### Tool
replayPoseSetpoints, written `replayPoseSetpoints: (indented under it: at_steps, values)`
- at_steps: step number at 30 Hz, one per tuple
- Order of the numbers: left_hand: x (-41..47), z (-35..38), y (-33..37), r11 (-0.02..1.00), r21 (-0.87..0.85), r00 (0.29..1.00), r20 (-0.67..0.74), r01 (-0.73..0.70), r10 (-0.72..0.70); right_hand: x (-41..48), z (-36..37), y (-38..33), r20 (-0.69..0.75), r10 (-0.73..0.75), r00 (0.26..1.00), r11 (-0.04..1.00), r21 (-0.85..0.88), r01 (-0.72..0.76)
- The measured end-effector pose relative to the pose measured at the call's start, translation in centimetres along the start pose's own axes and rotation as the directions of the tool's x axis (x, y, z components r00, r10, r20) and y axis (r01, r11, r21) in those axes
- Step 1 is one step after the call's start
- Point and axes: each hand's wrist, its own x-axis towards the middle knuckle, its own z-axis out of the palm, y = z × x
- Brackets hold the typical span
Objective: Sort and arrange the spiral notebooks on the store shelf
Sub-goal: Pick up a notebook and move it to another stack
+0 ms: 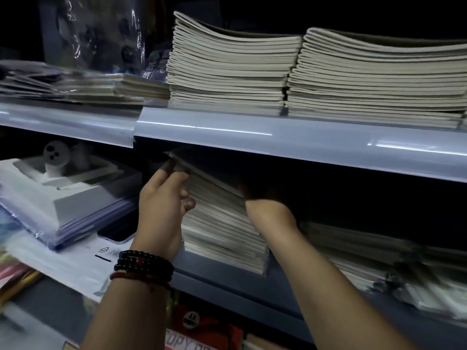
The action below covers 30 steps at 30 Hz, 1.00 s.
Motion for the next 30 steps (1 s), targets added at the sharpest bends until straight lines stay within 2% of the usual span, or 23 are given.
replayPoseSetpoints:
  at_steps: [3, 6, 8, 11, 14, 19, 22, 25, 30]
  values:
    - [0.1, -0.3, -0.4, 1.000, -0.001, 0.998, -0.067, -0.011, 0.011, -0.3, -0.2, 0.2, 0.026, -0.012, 1.000, 0.998, -0.055, 0.014]
    - [-0.4, -0.7, -0.9, 1.000, 0.011, 0.985, -0.173, -0.029, 0.031, -1.0, -0.7, 0.6, 0.021, -0.045, 0.999, 0.999, 0.027, 0.045]
    - [-1.1, -1.0, -1.4, 0.996, 0.063, 0.981, -0.183, -0.056, 0.067, -1.6, -1.1, 1.1, -0.009, -0.071, 0.997, 0.991, 0.113, 0.071]
    - [-3.0, -1.2, -2.0, 0.974, 0.198, 0.985, -0.111, -0.109, 0.133, -2.5, -2.2, 2.6, -0.072, -0.133, 0.988, 0.972, 0.187, 0.145]
    - [-4.7, -1.5, -3.1, 0.933, 0.330, 0.986, -0.021, -0.147, 0.163, -4.0, -3.9, 4.9, -0.129, -0.296, 0.946, 0.935, 0.165, 0.315]
    - [-7.8, -0.5, -4.7, 0.783, 0.558, 0.957, 0.241, -0.274, 0.163, -6.9, -7.6, 11.3, -0.179, -0.497, 0.849, 0.868, -0.096, 0.488]
    - [-9.9, 1.2, -5.7, 0.658, 0.617, 0.879, 0.453, -0.431, 0.151, -8.5, -10.6, 15.1, -0.148, -0.554, 0.819, 0.822, -0.248, 0.512]
    - [-11.9, 4.0, -7.1, 0.530, 0.590, 0.754, 0.637, -0.609, 0.157, -10.1, -14.1, 18.6, -0.151, -0.515, 0.844, 0.822, -0.367, 0.435]
    - [-15.9, 9.7, -10.6, 0.542, 0.490, 0.609, 0.791, -0.683, 0.054, -12.4, -18.9, 23.4, -0.236, -0.442, 0.865, 0.850, -0.420, 0.319]
